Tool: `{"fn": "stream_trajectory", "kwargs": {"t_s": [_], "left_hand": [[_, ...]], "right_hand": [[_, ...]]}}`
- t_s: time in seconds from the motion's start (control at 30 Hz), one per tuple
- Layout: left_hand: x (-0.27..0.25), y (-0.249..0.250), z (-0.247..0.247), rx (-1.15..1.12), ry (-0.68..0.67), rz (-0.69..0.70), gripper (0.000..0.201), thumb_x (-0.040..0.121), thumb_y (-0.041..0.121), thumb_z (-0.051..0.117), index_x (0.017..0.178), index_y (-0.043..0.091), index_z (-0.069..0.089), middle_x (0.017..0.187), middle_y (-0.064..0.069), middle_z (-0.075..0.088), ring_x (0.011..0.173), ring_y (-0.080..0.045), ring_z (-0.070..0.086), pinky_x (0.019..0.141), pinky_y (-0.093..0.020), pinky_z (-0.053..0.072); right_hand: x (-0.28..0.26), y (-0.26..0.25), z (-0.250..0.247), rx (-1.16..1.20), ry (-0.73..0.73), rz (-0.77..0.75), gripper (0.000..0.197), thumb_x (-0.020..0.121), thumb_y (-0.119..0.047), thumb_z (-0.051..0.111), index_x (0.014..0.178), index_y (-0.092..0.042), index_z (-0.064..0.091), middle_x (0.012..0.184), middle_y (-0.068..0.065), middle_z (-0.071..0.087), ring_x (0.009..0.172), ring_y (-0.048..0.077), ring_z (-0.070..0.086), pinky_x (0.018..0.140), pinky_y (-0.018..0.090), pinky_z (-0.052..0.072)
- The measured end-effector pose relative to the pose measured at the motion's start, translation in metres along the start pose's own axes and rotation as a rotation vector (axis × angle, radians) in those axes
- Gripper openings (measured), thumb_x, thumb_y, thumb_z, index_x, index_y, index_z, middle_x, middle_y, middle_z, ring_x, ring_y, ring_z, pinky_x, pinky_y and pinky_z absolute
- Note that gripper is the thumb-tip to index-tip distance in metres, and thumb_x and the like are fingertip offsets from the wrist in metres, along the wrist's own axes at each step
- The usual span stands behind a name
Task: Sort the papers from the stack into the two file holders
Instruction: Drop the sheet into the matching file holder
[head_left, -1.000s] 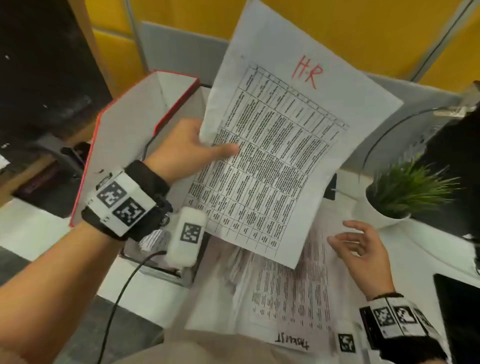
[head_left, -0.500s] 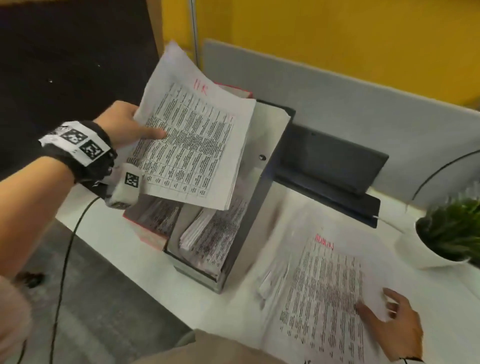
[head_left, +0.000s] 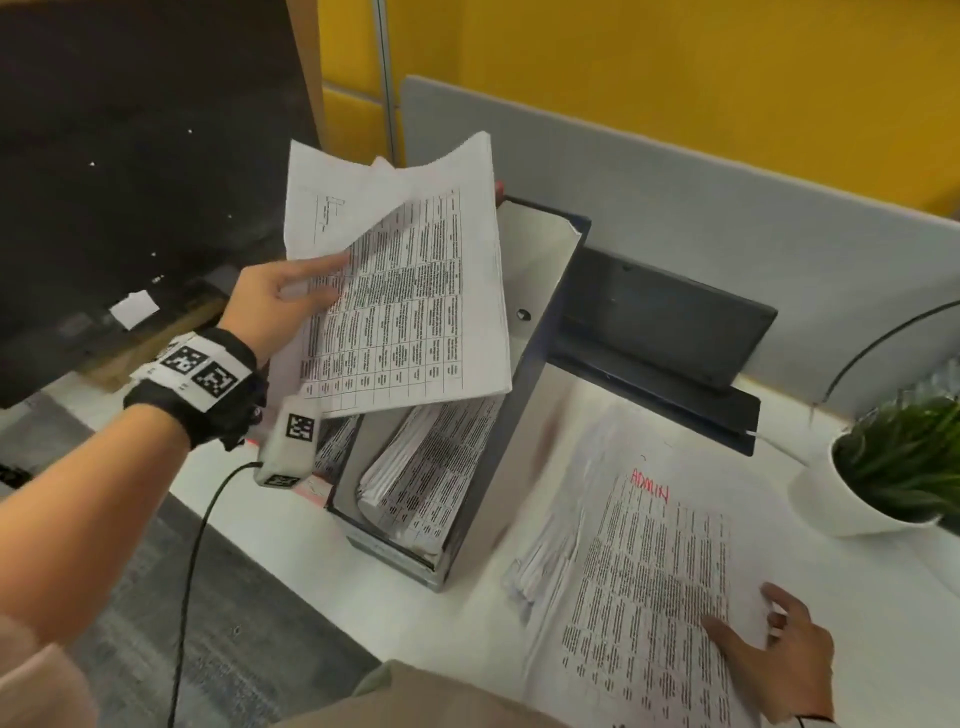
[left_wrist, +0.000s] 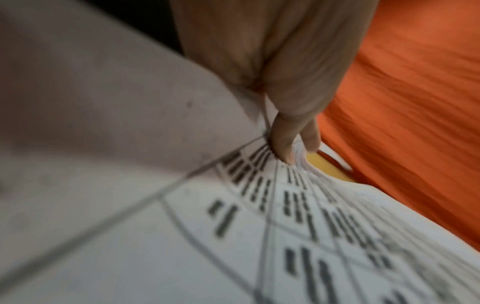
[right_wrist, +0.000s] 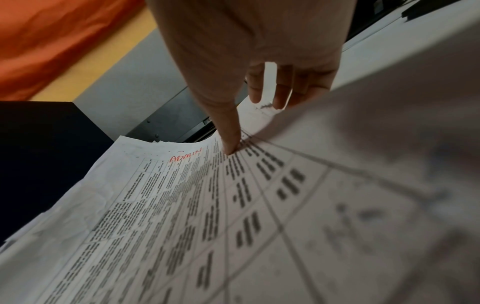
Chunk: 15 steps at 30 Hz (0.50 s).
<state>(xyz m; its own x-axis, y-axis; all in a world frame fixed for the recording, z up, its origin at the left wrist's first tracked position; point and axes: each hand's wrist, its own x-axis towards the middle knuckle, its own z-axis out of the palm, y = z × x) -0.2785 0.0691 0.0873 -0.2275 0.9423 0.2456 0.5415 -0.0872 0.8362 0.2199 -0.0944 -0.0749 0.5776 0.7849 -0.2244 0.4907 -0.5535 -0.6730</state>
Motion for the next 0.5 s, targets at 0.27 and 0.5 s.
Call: {"fn": "stream_trajectory", "kwargs": {"t_s": [0.27, 0.5], "left_hand": [[0.002, -0.002, 0.004, -0.188, -0.104, -0.199, 0.027, 0.077, 0.032, 0.073, 0.103, 0.039, 0.065, 0.126, 0.012, 0.057, 0.121, -0.005, 0.047, 0.108, -0.03, 0.026], [0.013, -0.003, 0.002, 0.125, -0.164, -0.092, 0.044, 0.068, 0.012, 0.08, 0.103, 0.032, 0.063, 0.128, 0.004, 0.055, 0.121, -0.014, 0.048, 0.104, -0.032, 0.034]], "right_hand": [[0.0, 0.0, 0.001, 0.019, -0.009, 0.006, 0.083, 0.053, -0.013, 0.09, 0.127, -0.006, 0.05, 0.12, 0.028, 0.05, 0.105, 0.039, 0.054, 0.1, 0.048, 0.041], [-0.001, 0.0, 0.0, 0.03, -0.02, 0.003, 0.082, 0.055, -0.012, 0.089, 0.126, -0.006, 0.05, 0.12, 0.027, 0.049, 0.108, 0.039, 0.051, 0.102, 0.049, 0.04]]}}
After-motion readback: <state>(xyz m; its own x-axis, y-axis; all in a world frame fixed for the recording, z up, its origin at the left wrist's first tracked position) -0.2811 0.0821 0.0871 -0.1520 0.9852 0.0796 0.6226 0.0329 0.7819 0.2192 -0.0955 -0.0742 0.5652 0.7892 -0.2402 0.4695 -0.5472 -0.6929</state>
